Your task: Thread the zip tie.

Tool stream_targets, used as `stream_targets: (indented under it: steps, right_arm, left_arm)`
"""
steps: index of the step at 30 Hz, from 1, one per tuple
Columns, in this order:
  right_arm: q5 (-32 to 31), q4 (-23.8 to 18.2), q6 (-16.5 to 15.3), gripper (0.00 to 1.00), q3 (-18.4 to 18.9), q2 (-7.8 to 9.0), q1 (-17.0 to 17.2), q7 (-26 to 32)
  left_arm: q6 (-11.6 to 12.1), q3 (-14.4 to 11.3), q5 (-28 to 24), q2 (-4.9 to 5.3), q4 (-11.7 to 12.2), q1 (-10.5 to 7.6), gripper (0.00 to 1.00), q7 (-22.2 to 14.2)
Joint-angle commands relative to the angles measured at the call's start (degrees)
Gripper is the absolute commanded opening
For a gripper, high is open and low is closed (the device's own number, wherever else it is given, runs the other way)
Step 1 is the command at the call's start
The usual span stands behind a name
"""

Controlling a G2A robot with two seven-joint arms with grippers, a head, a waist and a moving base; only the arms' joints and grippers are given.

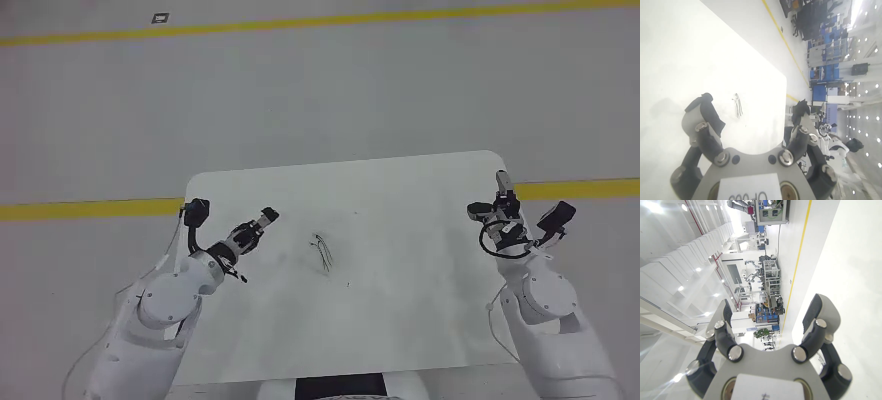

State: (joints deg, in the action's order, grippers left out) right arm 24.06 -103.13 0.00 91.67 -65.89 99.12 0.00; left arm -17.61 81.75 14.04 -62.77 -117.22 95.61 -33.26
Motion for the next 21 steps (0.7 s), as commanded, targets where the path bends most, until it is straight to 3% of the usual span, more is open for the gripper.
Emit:
stream_targets:
  steps: [1,3,9,19,21]
  right_arm:
    - [0.0,0.0,0.0,1.0,0.0,0.0,0.0,0.0]
    - [0.0,0.0,0.0,1.0,0.0,0.0,0.0,0.0]
    - [0.0,0.0,0.0,1.0,0.0,0.0,0.0,0.0]
    - [0.0,0.0,0.0,1.0,0.0,0.0,0.0,0.0]
    - [0.0,0.0,0.0,1.0,0.0,0.0,0.0,0.0]
  left_arm:
    - [-1.87,-2.23,3.34,0.15,-0.9,-1.85,1.0,-3.88]
    - [-1.87,-4.17,6.2,0.27,-1.23,-3.56,1.0,-7.6]
    - [-1.87,-8.83,19.37,-0.12,0.88,-8.18,1.0,-22.21]
    - [-1.87,-8.99,20.33,-0.17,0.71,-8.42,1.0,-22.77]
    - [-1.56,-10.37,22.53,-0.1,-0.06,-9.11,1.0,-24.23]
